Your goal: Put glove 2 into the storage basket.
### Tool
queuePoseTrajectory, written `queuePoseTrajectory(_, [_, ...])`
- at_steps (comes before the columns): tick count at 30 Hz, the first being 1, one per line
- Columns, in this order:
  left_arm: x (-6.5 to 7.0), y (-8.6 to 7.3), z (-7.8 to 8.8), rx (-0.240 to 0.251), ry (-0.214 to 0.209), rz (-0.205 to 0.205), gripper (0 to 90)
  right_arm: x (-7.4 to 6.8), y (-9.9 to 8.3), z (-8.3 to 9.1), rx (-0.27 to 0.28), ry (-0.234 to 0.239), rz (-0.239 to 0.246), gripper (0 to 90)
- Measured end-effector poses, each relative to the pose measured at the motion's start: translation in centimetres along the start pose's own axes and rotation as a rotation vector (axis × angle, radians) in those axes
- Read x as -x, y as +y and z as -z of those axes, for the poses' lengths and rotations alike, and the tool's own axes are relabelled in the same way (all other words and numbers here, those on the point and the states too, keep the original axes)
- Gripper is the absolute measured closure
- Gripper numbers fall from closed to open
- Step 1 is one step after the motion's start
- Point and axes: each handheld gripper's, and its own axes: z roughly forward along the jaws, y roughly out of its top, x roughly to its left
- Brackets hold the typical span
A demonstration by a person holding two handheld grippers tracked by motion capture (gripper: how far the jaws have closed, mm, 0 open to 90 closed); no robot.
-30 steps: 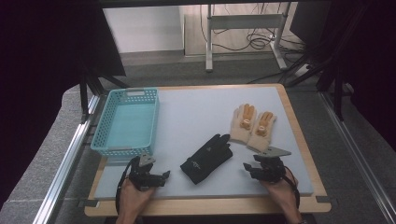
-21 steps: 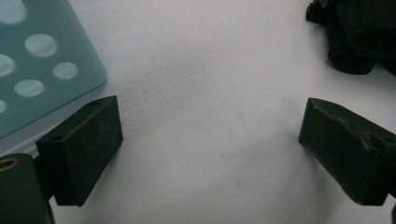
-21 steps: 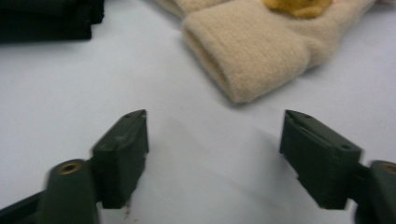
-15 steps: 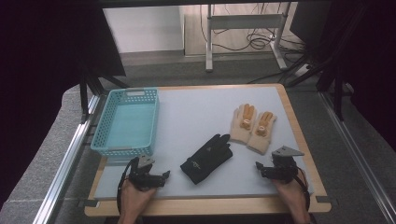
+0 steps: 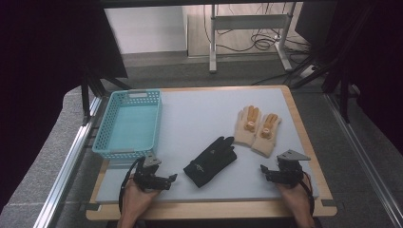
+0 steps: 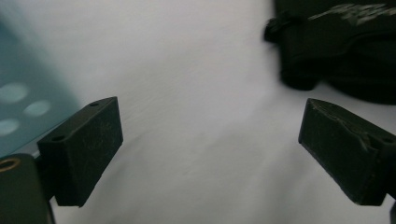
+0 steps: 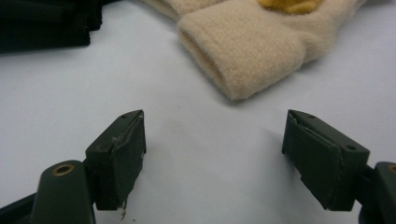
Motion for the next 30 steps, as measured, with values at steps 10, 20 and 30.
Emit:
queuePoseTrajectory(10, [2.8, 4.3, -0.5, 0.001, -0.126, -0.087, 1.0, 0.0, -0.1, 0.0, 0.004, -0.001, -0.001, 21.1])
queuePoseTrajectory(20, [6.4, 8.8, -5.3, -0.071, -0.19, -0.151, 0.0, 0.0, -0.1, 0.1, 0.005, -0.001, -0.002, 21.1])
queuePoseTrajectory(30, [7.0, 9.3, -10.0, -0.155, -0.1, -0.199, 0.0, 0.0, -0.2, 0.1, 0.007, -0.002, -0.002, 21.0])
